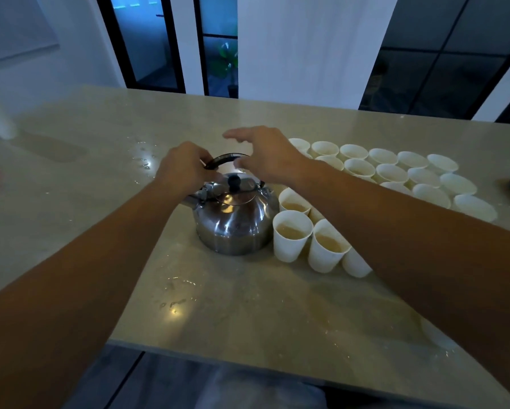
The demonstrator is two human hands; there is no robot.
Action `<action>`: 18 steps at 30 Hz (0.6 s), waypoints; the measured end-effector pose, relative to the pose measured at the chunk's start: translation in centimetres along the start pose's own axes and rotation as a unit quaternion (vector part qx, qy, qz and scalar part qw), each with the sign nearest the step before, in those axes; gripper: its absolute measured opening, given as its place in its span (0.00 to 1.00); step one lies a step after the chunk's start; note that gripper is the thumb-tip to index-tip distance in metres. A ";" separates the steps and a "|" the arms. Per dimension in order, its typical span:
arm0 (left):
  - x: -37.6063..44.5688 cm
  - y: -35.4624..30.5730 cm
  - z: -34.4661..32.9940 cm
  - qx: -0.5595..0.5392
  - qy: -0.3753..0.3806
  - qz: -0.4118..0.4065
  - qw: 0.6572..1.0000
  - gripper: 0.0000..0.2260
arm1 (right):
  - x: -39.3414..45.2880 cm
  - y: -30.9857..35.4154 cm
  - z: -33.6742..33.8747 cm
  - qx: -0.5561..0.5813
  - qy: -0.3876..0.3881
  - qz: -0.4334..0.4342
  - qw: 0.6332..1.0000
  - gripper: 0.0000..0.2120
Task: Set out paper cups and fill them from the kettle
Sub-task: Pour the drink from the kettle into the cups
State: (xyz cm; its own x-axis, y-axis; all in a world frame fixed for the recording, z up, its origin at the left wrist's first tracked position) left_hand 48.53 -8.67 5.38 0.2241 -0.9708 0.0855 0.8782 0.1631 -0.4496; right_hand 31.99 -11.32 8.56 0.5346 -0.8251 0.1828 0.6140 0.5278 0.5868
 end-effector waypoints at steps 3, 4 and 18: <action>-1.5 -3.1 1.3 -0.005 -0.067 -0.030 0.997 0.19 | -3.5 1.1 3.9 0.028 -0.072 0.014 0.997 0.20; -2.5 -4.4 1.9 -0.013 -0.107 -0.050 0.993 0.19 | -4.9 1.5 5.0 0.038 -0.086 0.016 0.995 0.17; -17.9 -27.5 -11.6 -0.296 0.072 -0.299 0.904 0.15 | -31.2 -9.2 17.7 0.037 -0.228 -0.234 0.945 0.07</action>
State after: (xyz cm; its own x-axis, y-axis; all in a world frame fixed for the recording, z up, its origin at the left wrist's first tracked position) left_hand 15.49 2.15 5.88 -0.3107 -0.8744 0.3727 0.4346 -0.4794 -0.7624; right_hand -0.68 5.99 11.42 -0.1002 -0.9745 0.2007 0.6696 0.0832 0.7381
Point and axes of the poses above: each hand's wrist, its own x-axis towards the middle knuckle, its own z-axis out of the back of the hand, y = z × x, the point moved 3 cm from there along x, towards the middle knuckle, and after that the axes turned 5 degrees about x, right-handed, at the moved point
